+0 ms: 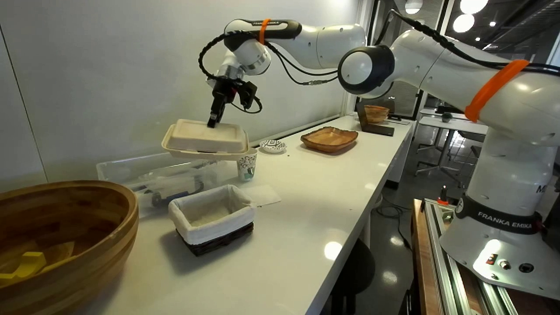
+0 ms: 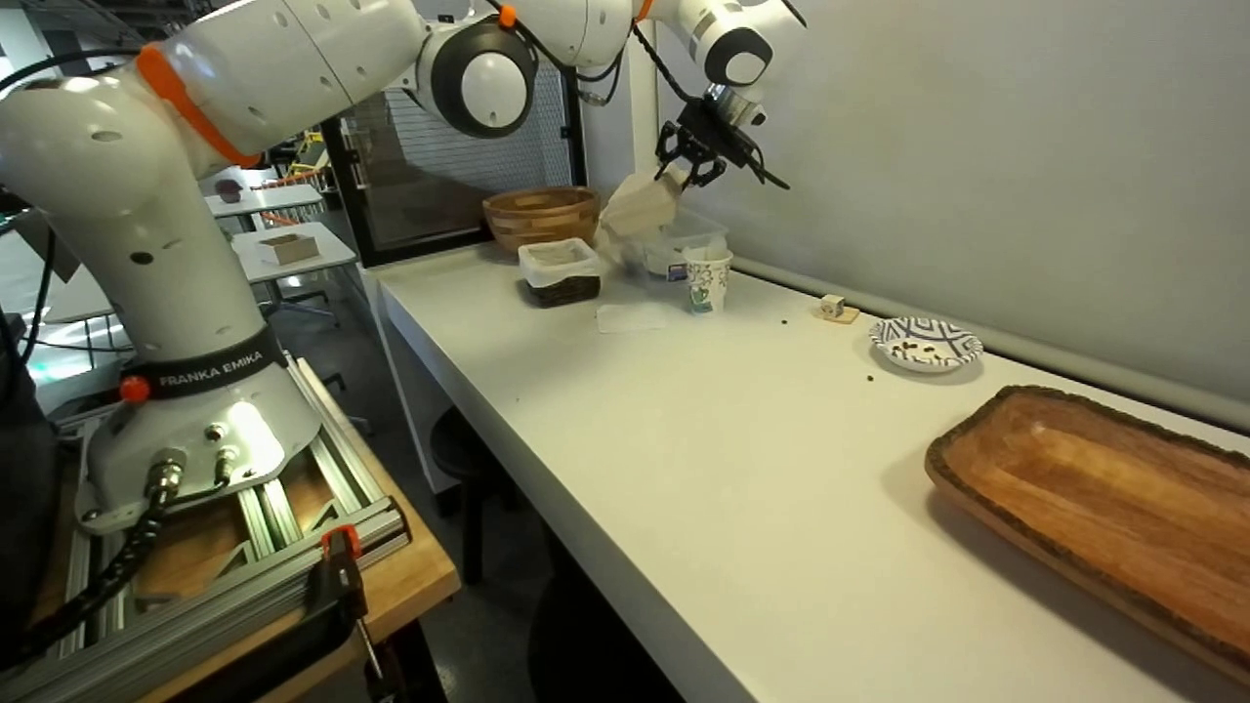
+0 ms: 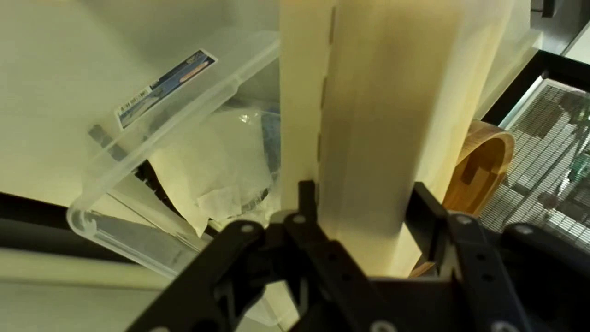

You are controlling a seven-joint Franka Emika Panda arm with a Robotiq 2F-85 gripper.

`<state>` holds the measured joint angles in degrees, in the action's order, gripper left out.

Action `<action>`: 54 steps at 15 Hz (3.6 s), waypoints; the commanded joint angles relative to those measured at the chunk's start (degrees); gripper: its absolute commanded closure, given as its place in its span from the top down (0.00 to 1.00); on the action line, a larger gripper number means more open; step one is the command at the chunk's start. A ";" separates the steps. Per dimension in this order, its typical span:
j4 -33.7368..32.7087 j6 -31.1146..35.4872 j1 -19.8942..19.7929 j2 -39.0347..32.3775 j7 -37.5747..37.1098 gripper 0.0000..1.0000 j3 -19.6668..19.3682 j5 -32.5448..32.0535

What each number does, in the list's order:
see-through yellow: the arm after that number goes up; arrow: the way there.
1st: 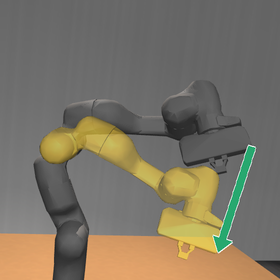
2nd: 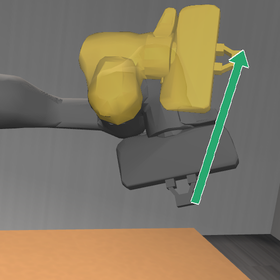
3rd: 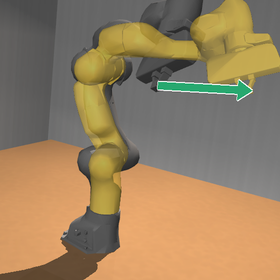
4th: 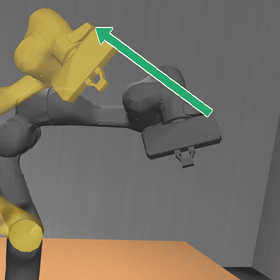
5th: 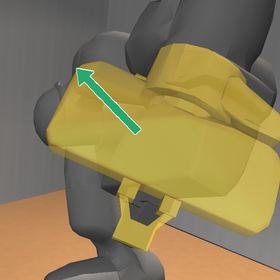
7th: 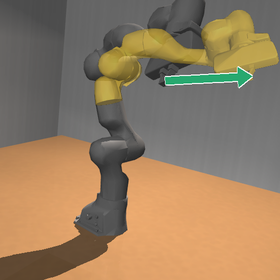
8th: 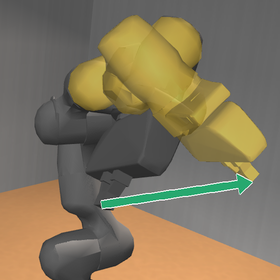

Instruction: Put the lunch pack in the transparent bowl

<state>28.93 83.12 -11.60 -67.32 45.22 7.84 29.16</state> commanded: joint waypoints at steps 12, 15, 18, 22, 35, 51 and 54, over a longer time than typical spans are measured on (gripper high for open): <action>-2.26 1.08 3.75 -1.18 9.63 0.26 -1.54 -5.16; -2.87 2.61 5.32 -1.70 11.94 0.26 -1.90 -6.68; -3.17 5.78 6.62 -1.52 11.69 0.26 -1.49 -6.65; -10.64 7.56 7.08 -4.64 11.00 0.26 0.76 -9.62; -3.11 17.10 8.04 -2.66 16.60 0.76 3.25 -15.11; -2.89 -10.03 4.82 8.85 -16.32 1.00 -0.58 -18.39; -3.30 -9.20 4.42 8.24 -14.69 1.00 0.43 -17.87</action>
<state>25.50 73.87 -7.05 -59.16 30.74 7.58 11.84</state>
